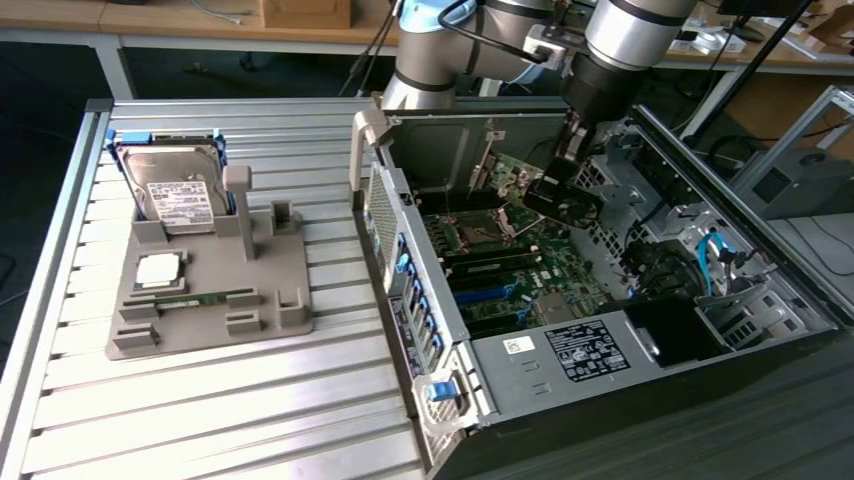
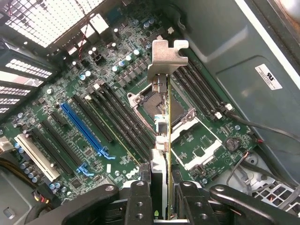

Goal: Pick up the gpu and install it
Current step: 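Insert the gpu into the slot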

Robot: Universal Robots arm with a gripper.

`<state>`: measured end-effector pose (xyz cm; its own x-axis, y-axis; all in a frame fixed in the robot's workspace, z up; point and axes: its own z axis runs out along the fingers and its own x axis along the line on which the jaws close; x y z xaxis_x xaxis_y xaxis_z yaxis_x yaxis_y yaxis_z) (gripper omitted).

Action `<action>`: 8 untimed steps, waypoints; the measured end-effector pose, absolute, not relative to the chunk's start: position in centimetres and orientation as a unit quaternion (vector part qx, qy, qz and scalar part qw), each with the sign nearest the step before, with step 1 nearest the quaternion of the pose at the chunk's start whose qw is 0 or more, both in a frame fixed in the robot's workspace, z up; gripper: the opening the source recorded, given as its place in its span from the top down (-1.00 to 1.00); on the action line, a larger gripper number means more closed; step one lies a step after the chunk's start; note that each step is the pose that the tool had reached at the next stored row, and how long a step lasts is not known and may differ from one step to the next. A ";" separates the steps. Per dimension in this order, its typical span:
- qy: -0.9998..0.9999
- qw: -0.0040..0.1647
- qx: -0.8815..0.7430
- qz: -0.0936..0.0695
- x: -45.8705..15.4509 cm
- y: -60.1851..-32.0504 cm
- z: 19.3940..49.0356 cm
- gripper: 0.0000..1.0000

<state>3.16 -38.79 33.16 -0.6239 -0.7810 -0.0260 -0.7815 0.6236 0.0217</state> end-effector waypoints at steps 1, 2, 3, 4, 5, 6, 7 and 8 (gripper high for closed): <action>0.900 0.007 -0.435 0.015 3.2 -38.8 33.2 0.47; 0.900 0.007 -0.437 0.015 3.2 -38.8 33.2 0.47; 0.899 0.007 -0.438 0.015 3.2 -38.8 33.2 0.47; 0.897 0.007 -0.441 0.015 3.2 -38.8 33.1 0.47; 0.896 0.007 -0.443 0.015 3.2 -38.8 33.1 0.47; 0.896 0.007 -0.444 0.015 3.2 -38.8 33.1 0.47; 0.895 0.007 -0.445 0.015 3.2 -38.8 33.1 0.47; 0.894 0.007 -0.447 0.016 3.2 -38.8 33.1 0.47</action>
<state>3.16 -38.79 33.14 -0.6001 -0.7995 -0.0260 -0.7999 0.5998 0.0217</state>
